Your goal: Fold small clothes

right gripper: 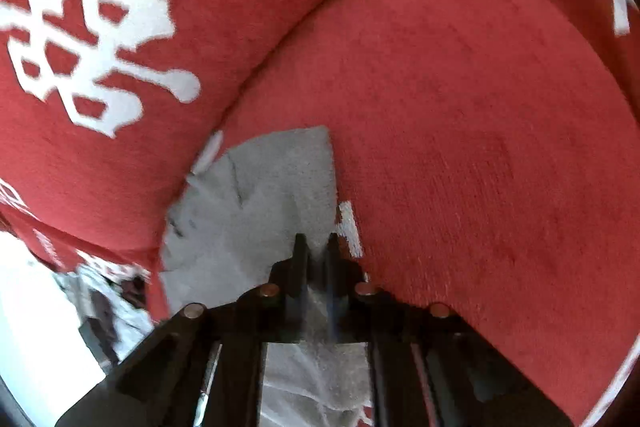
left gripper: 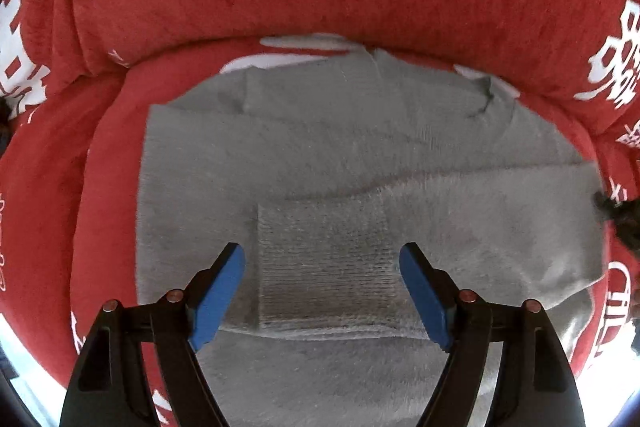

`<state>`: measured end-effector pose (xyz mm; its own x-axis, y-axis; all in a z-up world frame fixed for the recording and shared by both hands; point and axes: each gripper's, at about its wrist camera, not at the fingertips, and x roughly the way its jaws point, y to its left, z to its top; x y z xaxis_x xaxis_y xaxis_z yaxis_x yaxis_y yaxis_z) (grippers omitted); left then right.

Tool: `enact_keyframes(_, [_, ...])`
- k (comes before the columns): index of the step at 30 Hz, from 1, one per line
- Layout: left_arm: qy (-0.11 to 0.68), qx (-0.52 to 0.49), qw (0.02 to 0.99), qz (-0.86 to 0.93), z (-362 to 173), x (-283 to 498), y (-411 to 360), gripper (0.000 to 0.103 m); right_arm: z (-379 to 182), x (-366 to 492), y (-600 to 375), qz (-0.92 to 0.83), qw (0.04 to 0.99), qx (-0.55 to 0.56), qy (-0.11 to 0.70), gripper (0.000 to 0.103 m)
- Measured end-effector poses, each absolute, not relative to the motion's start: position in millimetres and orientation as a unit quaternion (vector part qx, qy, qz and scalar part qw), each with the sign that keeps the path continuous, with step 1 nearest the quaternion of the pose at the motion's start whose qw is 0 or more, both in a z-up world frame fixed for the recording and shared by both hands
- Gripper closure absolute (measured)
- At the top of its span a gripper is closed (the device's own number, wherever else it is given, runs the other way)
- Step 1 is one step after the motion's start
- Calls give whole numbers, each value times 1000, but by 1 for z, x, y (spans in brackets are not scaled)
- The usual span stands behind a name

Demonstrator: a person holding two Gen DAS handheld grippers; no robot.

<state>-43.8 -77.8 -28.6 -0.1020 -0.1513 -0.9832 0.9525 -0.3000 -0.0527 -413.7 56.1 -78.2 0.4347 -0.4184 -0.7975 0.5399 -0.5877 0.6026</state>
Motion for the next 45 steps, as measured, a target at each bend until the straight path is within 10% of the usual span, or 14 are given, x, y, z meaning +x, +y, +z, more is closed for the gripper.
enact_keyframes(7, [393, 518, 443, -617, -48, -43, -75, 22, -75, -401, 42, -570, 457, 656, 190, 95])
enact_keyframes(26, [401, 519, 442, -612, -48, -13, -75, 22, -34, -314, 76, -570, 472, 621, 259, 90])
enact_keyframes(31, [406, 512, 411, -635, -36, -9, -69, 88, -49, -301, 84, -570, 465, 620, 273, 90])
enact_keyframes(45, [400, 513, 415, -636, -32, 7, -60, 97, -48, -295, 83, -575, 456, 615, 287, 90])
